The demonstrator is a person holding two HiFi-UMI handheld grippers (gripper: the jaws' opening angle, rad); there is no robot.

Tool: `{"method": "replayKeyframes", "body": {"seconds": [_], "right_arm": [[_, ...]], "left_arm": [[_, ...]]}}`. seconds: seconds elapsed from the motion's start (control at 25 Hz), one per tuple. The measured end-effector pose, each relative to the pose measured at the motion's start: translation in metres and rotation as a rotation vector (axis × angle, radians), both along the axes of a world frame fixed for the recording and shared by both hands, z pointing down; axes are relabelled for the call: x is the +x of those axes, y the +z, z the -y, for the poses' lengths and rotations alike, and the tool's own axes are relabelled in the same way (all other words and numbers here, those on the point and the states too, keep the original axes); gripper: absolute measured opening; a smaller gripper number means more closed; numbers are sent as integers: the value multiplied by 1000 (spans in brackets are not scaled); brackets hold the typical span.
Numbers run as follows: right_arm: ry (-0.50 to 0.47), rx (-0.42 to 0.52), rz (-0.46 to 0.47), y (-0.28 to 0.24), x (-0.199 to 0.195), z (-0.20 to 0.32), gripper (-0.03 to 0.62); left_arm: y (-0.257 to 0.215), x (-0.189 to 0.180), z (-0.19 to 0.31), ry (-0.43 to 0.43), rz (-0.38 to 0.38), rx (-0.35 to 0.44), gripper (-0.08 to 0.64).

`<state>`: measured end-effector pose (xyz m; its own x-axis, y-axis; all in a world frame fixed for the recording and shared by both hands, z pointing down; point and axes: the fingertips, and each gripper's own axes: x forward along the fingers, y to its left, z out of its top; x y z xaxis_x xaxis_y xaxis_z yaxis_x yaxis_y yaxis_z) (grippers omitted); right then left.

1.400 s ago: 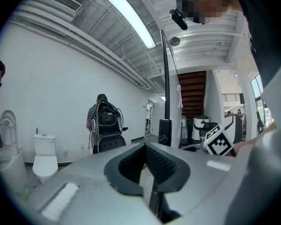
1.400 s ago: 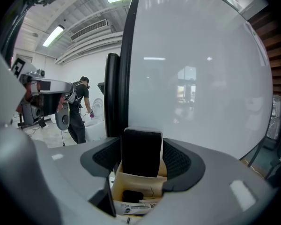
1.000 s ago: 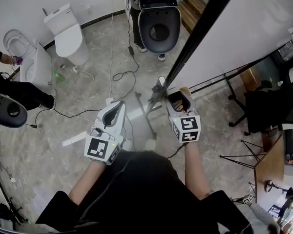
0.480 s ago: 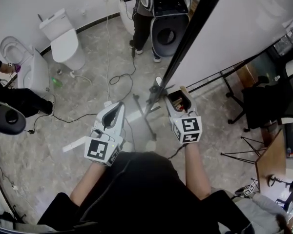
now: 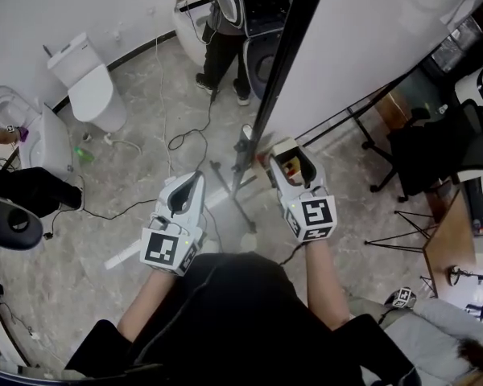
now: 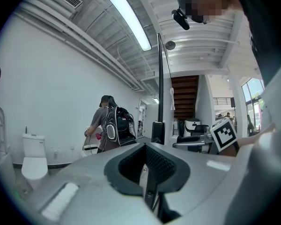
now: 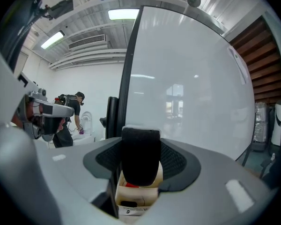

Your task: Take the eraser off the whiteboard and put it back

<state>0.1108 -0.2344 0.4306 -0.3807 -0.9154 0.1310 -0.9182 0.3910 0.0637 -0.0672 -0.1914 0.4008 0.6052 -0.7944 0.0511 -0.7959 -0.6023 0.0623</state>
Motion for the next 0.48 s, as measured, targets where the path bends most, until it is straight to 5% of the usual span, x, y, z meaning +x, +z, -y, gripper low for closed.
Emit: {"method": "replayKeyframes", "body": {"seconds": [0.48], "right_arm": [[82,68,16,-35,15,-44,244]], "left_arm": [[-6,22,-3,122,-13,16,5]]}}
